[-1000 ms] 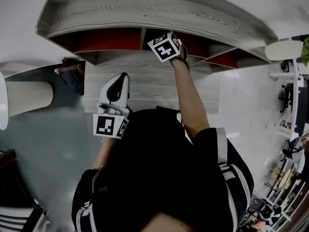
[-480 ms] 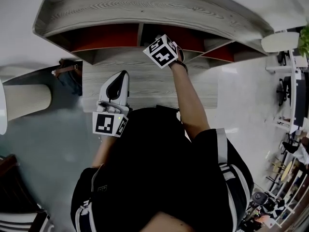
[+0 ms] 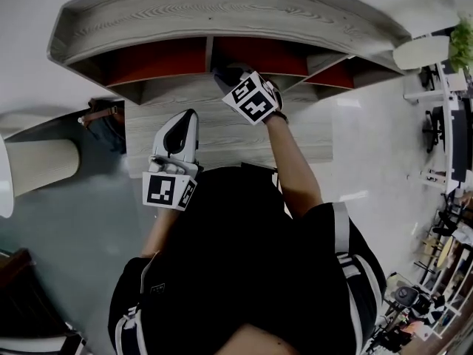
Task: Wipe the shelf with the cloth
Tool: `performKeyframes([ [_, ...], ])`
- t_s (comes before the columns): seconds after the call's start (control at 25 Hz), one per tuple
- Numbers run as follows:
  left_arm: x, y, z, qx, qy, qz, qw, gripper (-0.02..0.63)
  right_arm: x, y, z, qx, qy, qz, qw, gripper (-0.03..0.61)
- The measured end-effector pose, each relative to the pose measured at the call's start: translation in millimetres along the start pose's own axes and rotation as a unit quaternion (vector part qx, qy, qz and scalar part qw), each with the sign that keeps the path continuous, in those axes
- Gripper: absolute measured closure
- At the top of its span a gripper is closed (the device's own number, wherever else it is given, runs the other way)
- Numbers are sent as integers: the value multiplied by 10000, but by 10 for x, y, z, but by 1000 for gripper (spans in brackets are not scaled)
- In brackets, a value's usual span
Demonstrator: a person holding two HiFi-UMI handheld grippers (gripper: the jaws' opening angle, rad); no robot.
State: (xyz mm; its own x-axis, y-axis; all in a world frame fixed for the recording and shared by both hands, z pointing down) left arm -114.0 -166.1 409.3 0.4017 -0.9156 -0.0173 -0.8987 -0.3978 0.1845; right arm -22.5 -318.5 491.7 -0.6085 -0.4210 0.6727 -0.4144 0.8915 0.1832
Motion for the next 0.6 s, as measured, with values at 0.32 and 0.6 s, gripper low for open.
performKeyframes([
  [0.32, 123, -38, -30, -48, 57, -263, 9996, 609, -273, 344, -256, 229, -248, -500, 9982, 525],
  [0.6, 227, -51, -31, -82, 81, -410, 9991, 609, -781, 406, -221, 1348, -1207, -872, 9796, 525],
])
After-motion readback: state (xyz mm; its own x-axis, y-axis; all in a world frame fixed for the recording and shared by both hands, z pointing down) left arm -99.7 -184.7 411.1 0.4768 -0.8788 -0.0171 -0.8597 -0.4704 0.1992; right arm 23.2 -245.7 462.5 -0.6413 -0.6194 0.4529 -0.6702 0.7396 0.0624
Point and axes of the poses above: the fingertips, and each gripper's own axes: x forward along the fingers, y to its left, z out of its top, the point moved 5 cm from there along -x, backward along the fingers
